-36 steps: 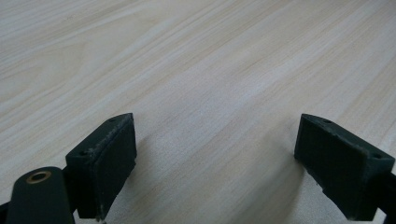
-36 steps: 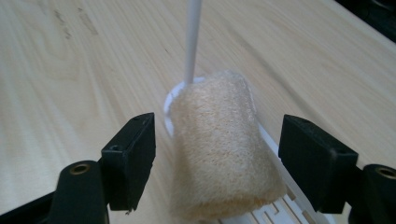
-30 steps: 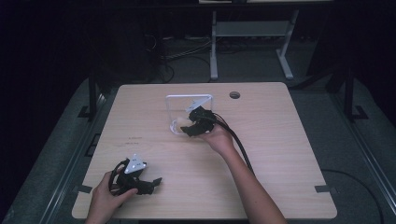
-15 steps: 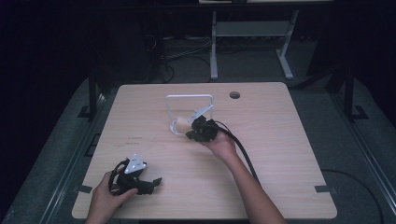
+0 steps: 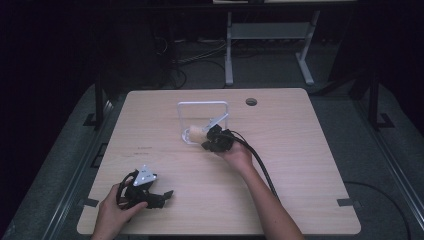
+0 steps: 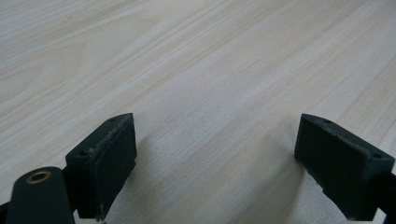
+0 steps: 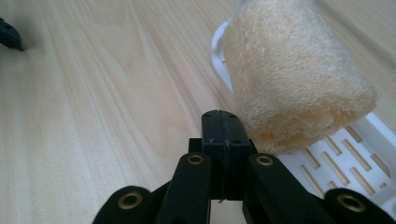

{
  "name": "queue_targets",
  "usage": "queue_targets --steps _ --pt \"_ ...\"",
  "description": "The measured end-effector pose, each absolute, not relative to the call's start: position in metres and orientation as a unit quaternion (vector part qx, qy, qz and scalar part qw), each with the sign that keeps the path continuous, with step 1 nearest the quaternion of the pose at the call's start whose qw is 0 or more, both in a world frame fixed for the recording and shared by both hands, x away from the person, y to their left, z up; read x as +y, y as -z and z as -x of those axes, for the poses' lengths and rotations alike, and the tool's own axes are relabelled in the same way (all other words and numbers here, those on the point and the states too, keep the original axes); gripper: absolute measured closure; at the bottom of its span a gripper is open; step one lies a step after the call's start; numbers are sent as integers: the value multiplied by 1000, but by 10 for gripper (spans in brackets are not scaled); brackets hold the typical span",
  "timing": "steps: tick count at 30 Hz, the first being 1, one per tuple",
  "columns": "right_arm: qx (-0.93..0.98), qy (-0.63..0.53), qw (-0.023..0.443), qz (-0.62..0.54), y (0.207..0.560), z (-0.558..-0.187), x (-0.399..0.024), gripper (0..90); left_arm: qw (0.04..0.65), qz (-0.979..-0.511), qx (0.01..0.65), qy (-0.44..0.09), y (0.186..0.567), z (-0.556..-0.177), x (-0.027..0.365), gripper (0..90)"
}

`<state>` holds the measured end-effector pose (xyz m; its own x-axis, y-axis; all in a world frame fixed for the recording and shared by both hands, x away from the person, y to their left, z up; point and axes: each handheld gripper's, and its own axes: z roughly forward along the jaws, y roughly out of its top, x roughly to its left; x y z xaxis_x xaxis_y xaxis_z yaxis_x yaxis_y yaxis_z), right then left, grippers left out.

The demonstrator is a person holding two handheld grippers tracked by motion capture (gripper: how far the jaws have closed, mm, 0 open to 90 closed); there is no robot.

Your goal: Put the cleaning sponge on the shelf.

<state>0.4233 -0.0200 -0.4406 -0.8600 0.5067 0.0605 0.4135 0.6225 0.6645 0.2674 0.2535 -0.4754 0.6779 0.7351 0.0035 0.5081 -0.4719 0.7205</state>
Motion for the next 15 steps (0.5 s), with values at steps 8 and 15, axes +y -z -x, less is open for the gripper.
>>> queue_targets --steps 8,15 --pt "896 -343 76 -272 445 -430 -26 900 358 -843 369 -159 475 -267 253 121" --pt "895 -336 79 -284 448 -434 -31 900 358 -843 368 -159 475 -267 253 122"
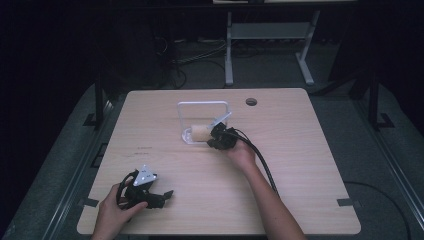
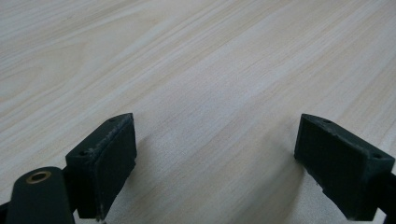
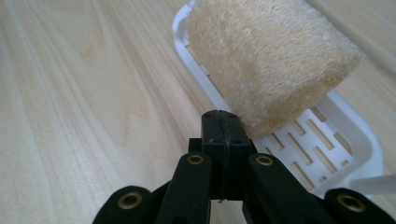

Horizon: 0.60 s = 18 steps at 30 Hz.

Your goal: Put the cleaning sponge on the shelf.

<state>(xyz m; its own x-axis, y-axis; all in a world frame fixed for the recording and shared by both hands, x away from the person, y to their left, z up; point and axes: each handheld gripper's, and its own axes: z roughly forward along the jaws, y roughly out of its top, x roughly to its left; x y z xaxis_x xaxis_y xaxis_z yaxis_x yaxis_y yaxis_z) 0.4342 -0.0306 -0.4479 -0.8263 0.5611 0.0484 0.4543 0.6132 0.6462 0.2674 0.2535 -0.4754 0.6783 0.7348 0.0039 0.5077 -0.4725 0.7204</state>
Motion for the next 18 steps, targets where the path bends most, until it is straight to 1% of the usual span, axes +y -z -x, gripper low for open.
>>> queue_targets --steps 2,11,13,16,18 --pt "894 -335 86 -284 448 -435 -32 900 358 -843 369 -159 475 -267 253 122" --pt "894 -346 82 -273 446 -428 -34 896 357 -844 368 -158 475 -267 254 122" --pt "892 -352 79 -271 444 -425 -36 859 357 -844 368 -159 475 -267 254 121" --pt "894 -350 79 -268 441 -419 -39 741 357 -844 368 -159 475 -267 254 121" --pt "894 -349 84 -267 438 -414 -43 679 357 -844 368 -158 475 -267 254 121"
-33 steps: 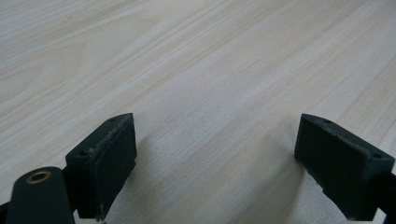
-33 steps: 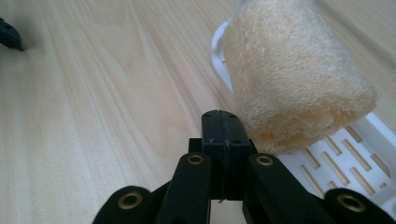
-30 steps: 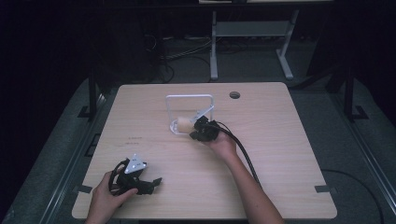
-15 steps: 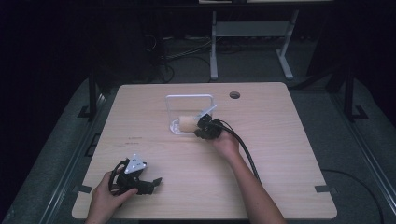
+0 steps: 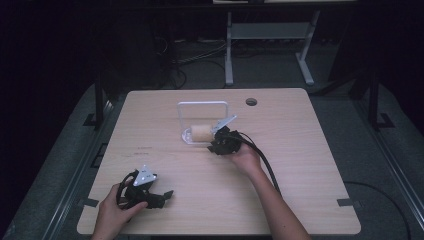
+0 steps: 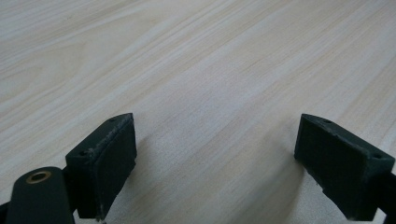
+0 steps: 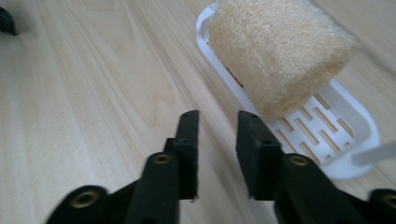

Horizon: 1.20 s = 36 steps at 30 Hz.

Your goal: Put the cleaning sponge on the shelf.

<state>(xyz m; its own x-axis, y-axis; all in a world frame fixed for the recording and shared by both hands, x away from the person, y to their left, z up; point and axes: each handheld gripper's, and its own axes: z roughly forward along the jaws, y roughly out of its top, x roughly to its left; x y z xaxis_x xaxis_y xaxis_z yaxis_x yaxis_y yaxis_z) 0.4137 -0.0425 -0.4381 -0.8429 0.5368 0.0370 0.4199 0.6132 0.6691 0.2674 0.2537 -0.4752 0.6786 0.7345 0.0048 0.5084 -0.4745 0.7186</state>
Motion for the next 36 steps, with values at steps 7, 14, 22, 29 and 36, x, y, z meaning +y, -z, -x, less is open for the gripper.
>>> queue_targets --steps 7,14,22,29,36 --pt "887 -356 92 -280 428 -401 -60 472 356 -845 367 -159 475 -268 254 121" --pt "881 -352 106 -299 425 -391 -76 280 356 -844 367 -158 475 -267 254 121" --pt "871 -358 116 -316 425 -378 -99 207 358 -843 368 -160 475 -267 254 122" --pt "866 -361 124 -322 425 -366 -118 193 356 -845 366 -160 475 -268 254 121" --pt "861 -364 131 -329 424 -353 -135 179 356 -845 366 -160 475 -268 254 121"
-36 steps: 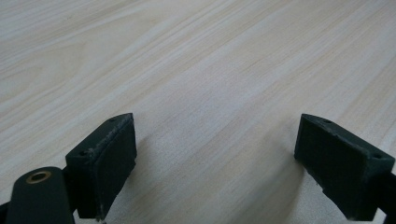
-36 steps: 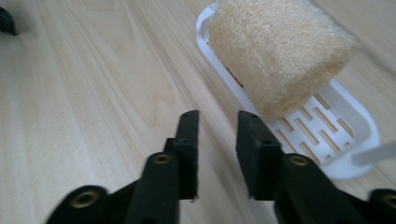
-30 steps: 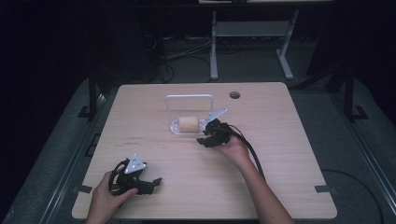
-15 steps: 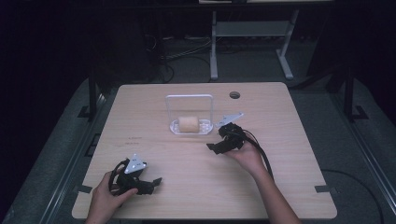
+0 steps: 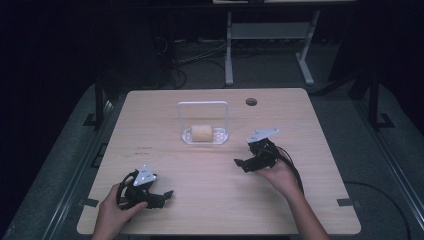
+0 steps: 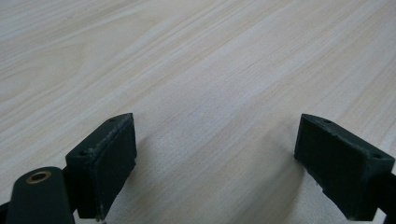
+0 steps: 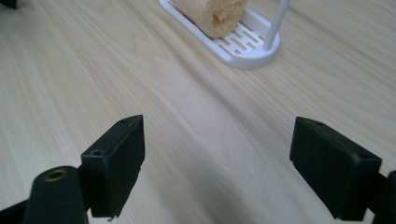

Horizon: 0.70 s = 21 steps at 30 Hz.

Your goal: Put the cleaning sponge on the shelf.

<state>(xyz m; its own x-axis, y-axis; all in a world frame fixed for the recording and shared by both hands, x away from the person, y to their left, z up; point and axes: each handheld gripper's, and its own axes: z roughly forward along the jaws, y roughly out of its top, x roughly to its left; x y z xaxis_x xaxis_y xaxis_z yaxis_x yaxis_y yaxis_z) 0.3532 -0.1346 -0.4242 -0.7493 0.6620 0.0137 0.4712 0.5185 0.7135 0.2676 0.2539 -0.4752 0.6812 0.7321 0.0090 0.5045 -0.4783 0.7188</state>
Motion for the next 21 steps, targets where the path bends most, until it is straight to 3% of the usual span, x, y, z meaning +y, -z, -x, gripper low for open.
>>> queue_targets --steps 21 --pt "844 -365 133 -369 441 -307 -183 140 356 -845 366 -160 475 -268 254 122"
